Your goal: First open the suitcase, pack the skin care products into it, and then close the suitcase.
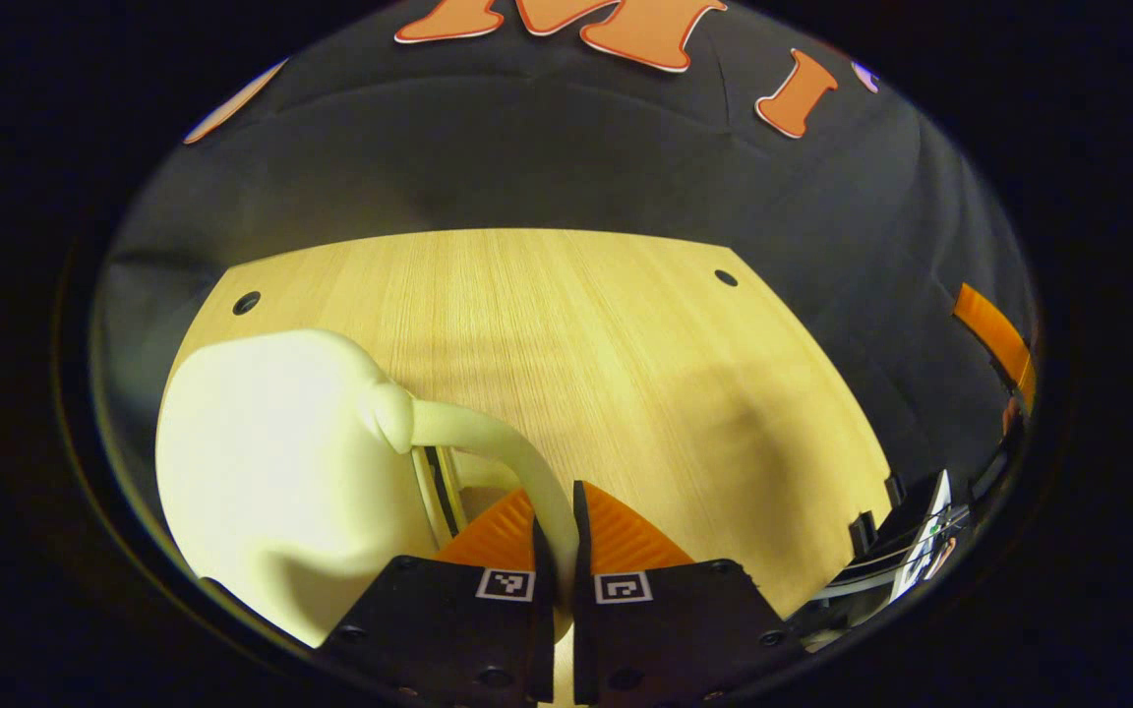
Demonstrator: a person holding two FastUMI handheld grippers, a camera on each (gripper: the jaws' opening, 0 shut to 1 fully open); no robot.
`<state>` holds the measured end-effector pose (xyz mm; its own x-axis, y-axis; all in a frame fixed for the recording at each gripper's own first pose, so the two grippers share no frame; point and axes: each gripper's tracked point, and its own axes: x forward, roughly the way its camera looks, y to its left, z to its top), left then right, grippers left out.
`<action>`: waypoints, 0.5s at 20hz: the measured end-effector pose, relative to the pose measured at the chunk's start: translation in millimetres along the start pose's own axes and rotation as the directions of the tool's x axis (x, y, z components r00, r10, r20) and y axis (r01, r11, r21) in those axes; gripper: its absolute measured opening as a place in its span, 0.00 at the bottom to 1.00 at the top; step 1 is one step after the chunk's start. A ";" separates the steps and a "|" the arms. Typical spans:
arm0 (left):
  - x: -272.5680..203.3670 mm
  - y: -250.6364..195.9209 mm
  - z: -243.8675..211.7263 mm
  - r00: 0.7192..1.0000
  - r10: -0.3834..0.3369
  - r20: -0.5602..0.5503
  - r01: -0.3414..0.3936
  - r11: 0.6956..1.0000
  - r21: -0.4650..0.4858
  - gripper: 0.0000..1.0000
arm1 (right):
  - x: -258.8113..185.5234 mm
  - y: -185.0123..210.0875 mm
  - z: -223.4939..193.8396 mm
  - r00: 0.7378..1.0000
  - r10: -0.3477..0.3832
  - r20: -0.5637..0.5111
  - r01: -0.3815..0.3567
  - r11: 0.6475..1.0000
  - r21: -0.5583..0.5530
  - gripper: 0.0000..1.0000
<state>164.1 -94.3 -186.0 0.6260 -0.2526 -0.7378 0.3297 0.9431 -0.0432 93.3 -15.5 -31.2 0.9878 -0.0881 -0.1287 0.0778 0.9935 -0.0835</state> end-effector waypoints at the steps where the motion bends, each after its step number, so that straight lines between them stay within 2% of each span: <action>1: 4.6 -1.8 -2.8 1.000 0.009 0.000 -0.009 1.000 0.002 0.08 | 1.0 -0.8 -3.5 1.000 0.003 -0.003 -0.003 1.000 -0.004 0.96; 7: 29.6 -9.4 -3.4 0.997 0.072 -0.018 -0.071 0.997 0.035 0.08 | 4.6 1.5 -22.7 0.998 0.052 -0.035 -0.052 0.999 0.007 0.96; 10: 42.2 -14.3 8.4 0.994 0.107 -0.029 -0.105 0.994 0.040 0.14 | 3.1 1.0 -24.6 0.996 0.074 -0.043 -0.074 0.997 0.001 0.96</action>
<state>191.8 -120.4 -210.8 0.6365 -0.1442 -0.7577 0.2901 0.9550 0.0620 93.1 -16.6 -56.0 0.9840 -0.0173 -0.1772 0.0044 0.9973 -0.0728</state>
